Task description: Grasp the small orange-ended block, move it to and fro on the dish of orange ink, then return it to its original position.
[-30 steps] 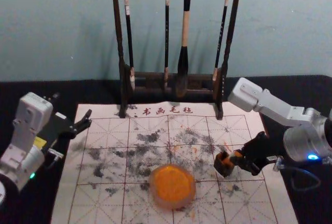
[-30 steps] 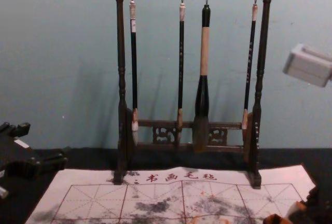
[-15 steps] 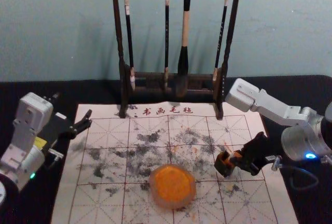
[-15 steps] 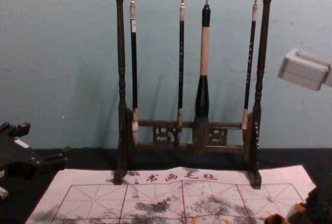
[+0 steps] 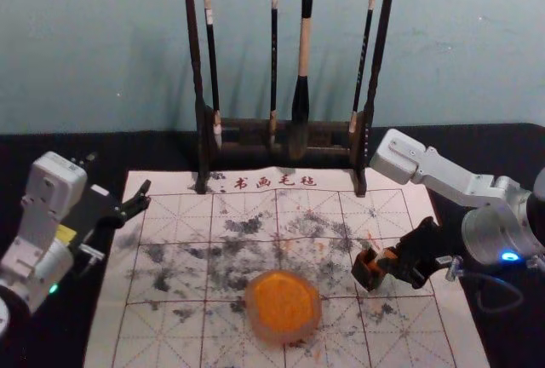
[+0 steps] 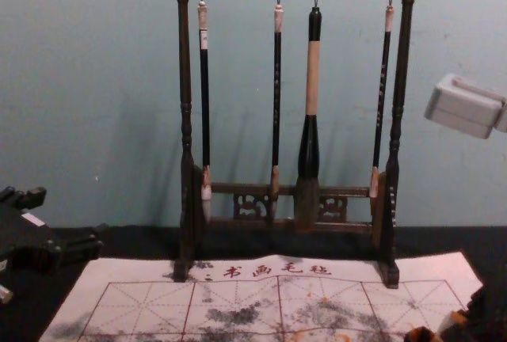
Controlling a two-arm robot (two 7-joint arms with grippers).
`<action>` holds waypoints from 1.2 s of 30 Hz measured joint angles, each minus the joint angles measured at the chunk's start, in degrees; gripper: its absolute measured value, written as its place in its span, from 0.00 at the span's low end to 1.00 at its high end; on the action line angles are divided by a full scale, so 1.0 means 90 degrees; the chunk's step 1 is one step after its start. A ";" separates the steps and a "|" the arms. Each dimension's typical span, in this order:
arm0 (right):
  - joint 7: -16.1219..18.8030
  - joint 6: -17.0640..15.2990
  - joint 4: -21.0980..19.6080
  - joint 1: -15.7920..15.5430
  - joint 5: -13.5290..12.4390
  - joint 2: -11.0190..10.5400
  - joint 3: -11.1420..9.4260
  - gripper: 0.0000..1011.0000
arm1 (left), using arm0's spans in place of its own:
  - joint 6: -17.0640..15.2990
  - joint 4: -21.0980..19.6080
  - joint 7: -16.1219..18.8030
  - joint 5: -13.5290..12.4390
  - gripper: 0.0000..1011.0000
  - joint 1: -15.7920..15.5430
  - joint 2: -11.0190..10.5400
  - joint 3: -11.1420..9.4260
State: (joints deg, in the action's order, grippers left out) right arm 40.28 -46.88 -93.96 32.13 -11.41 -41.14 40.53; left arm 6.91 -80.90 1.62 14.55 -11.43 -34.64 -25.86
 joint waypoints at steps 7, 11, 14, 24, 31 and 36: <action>-0.0003 0.0002 -0.0004 -0.0004 -0.0004 -0.0004 -0.0002 0.10 | 0.0000 0.0000 0.0000 0.0000 0.99 0.0000 0.0000 0.0000; -0.0005 0.0004 -0.0007 -0.0007 -0.0007 -0.0006 -0.0005 0.10 | 0.0000 0.0000 0.0000 0.0000 0.99 0.0000 0.0000 0.0000; -0.0007 0.0005 -0.0009 -0.0007 -0.0008 -0.0007 -0.0007 0.11 | 0.0000 0.0000 0.0000 0.0000 0.99 0.0000 0.0000 0.0000; -0.0010 0.0010 -0.0010 -0.0007 -0.0013 -0.0007 -0.0011 0.36 | 0.0000 0.0000 0.0000 0.0000 0.99 0.0000 0.0000 0.0000; -0.0010 0.0010 -0.0010 -0.0007 -0.0014 -0.0007 -0.0011 0.60 | 0.0000 0.0000 0.0000 0.0000 0.99 0.0000 0.0000 0.0000; -0.0009 0.0010 -0.0009 -0.0007 -0.0014 -0.0007 -0.0011 0.73 | 0.0000 0.0000 0.0000 0.0000 0.99 0.0000 0.0000 0.0000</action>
State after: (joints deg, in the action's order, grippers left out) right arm 40.19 -46.79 -94.04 32.06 -11.54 -41.20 40.43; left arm 6.91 -80.90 1.62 14.55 -11.43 -34.64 -25.86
